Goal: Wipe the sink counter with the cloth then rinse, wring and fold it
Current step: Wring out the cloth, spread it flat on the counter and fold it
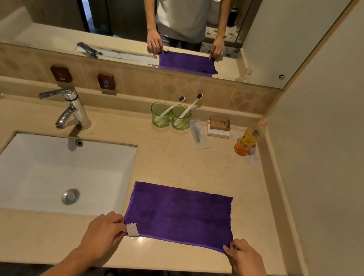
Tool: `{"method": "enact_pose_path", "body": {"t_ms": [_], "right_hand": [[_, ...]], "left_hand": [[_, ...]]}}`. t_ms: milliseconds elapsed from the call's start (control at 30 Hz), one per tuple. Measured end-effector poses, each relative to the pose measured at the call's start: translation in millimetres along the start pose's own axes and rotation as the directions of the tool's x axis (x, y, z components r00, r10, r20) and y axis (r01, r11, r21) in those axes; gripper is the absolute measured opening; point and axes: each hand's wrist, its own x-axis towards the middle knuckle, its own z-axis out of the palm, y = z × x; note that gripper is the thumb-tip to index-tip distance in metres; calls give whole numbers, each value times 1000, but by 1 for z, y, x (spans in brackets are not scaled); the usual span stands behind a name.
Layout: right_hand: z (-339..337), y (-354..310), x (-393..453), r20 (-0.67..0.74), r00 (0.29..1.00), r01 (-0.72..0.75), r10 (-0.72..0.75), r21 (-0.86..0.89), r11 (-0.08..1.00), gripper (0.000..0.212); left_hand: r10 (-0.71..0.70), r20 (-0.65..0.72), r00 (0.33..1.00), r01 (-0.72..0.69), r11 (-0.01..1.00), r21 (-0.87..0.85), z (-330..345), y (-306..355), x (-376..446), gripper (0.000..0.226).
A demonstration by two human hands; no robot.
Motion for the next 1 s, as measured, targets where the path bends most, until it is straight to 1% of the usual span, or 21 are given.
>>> {"method": "enact_pose_path", "body": {"t_ms": [67, 133, 200, 300, 333, 367, 400, 500, 567, 667, 733, 867, 933, 1000], "right_hand": [[-7, -4, -1, -4, 1000, 14, -14, -13, 1000, 17], [-13, -4, -1, 49, 999, 21, -19, -45, 999, 17], [-18, -3, 0, 126, 992, -2, 9, -56, 998, 18], [-29, -6, 11, 231, 969, -83, 85, -18, 996, 29], [-35, -11, 19, 268, 957, -119, 112, 12, 993, 35], [-40, -15, 28, 291, 947, -155, 133, 52, 987, 41], [-43, -20, 38, 295, 945, -175, 141, 94, 980, 45], [-54, -46, 72, 264, 956, -183, 128, 196, 963, 40], [-59, -73, 100, 253, 964, -146, 81, 249, 957, 35], [-63, -115, 142, 256, 966, -48, -33, 304, 951, 26], [-61, -146, 170, 254, 960, 30, -117, 321, 946, 21], [-53, -203, 216, 241, 939, 152, -246, 353, 923, 14], [-47, -225, 234, 252, 928, 169, -273, 367, 915, 14], [-41, -239, 247, 272, 921, 169, -278, 364, 916, 16]], "left_hand": [[-21, 13, 1000, 21, 999, -33, 0, 0, -1, 26], [-25, 36, 999, 28, 997, -68, -1, 0, -3, 22], [-35, 103, 994, 45, 994, -102, -3, -3, -3, 34], [-114, 218, 969, 167, 956, -241, -11, -6, -2, 35], [-150, 224, 963, 216, 927, -307, -12, -9, -2, 41], [-204, 204, 957, 272, 878, -393, -11, -11, -1, 46], [-275, 190, 943, 333, 817, -471, -11, -12, -2, 46], [-463, 162, 871, 462, 661, -592, -16, -4, -1, 26], [-539, 149, 829, 494, 582, -645, -13, -1, 1, 19], [-595, 180, 783, 546, 520, -658, -12, 6, 2, 15], [-620, 190, 761, 574, 509, -641, -11, 12, 5, 22], [-642, 226, 732, 649, 558, -518, -8, 22, 9, 31], [-651, 235, 722, 671, 575, -467, -5, 25, 11, 29], [-671, 228, 706, 688, 572, -446, -3, 28, 11, 25]]}}
